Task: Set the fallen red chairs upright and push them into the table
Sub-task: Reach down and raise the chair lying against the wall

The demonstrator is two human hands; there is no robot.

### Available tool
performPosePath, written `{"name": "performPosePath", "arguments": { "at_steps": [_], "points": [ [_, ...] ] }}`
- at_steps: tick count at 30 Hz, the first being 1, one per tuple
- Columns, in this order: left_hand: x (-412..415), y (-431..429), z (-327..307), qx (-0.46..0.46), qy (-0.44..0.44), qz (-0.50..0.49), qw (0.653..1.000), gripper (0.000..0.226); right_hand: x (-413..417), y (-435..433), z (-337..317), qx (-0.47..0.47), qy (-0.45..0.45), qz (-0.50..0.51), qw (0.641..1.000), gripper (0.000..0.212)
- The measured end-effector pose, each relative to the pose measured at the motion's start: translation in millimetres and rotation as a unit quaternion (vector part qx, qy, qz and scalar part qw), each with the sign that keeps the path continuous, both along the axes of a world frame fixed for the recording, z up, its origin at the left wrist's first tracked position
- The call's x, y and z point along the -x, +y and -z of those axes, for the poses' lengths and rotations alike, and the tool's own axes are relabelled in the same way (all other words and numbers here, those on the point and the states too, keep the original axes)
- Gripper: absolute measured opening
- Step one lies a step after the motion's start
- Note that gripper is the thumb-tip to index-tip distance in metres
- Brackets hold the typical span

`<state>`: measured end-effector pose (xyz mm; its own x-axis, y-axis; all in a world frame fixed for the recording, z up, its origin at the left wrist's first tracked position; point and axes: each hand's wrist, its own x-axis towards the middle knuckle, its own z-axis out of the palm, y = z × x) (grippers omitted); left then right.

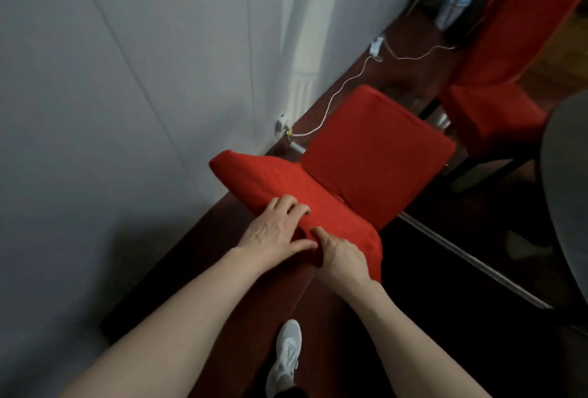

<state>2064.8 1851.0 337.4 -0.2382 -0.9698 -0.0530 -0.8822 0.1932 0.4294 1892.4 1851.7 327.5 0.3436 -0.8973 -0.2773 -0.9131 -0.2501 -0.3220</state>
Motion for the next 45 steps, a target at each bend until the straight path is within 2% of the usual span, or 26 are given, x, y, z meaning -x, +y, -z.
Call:
{"name": "performPosePath", "arguments": {
  "at_steps": [2,5,7,11,15,17,21,24,27,32,40,45],
  "points": [
    [-6.6,-31.8,-11.9,0.014,-0.068,0.061,0.996,0.068,3.1,-23.9,-11.2,-0.022,0.017,0.006,1.000,0.064],
    [-16.7,-80.6,-27.4,0.039,-0.206,0.143,0.967,0.069,11.7,-63.3,-28.9,-0.056,0.039,0.024,0.997,0.076],
    [-17.4,-114.8,-37.3,0.019,-0.242,0.145,0.959,0.075,23.6,-89.1,-41.2,-0.070,0.051,0.037,0.996,0.081],
    [6.2,-180.5,-56.5,0.032,-0.231,0.162,0.959,0.071,55.3,-142.0,-71.4,-0.051,0.079,0.056,0.994,0.080],
    [23.0,-244.0,-68.7,0.046,-0.228,0.201,0.952,0.054,77.3,-171.2,-86.8,0.010,0.090,0.099,0.991,0.054],
    [28.2,-271.4,-75.5,0.052,-0.238,0.242,0.939,0.047,85.3,-180.9,-90.4,0.044,0.094,0.137,0.985,0.048],
    [37.8,-307.2,-86.5,0.066,-0.234,0.309,0.920,0.048,95.3,-195.2,-98.0,0.109,0.123,0.197,0.967,0.049],
    [44.5,-328.3,-95.4,0.058,-0.206,0.332,0.919,0.051,98.2,-213.1,-106.4,0.100,0.139,0.234,0.957,0.049],
    [53.1,-347.1,-99.3,0.088,-0.193,0.348,0.913,0.056,97.9,-231.2,-110.0,0.103,0.146,0.268,0.947,0.049],
    [70.4,-382.0,-97.5,0.146,-0.168,0.347,0.911,0.062,108.2,-260.9,-112.2,0.120,0.161,0.294,0.934,0.066],
    [82.3,-417.0,-95.1,0.182,-0.129,0.380,0.898,0.053,121.8,-291.7,-116.4,0.113,0.167,0.294,0.934,0.057],
    [72.0,-424.7,-92.6,0.187,-0.122,0.417,0.881,0.052,102.5,-287.1,-113.6,0.106,0.172,0.328,0.923,0.055]
  ]
}}
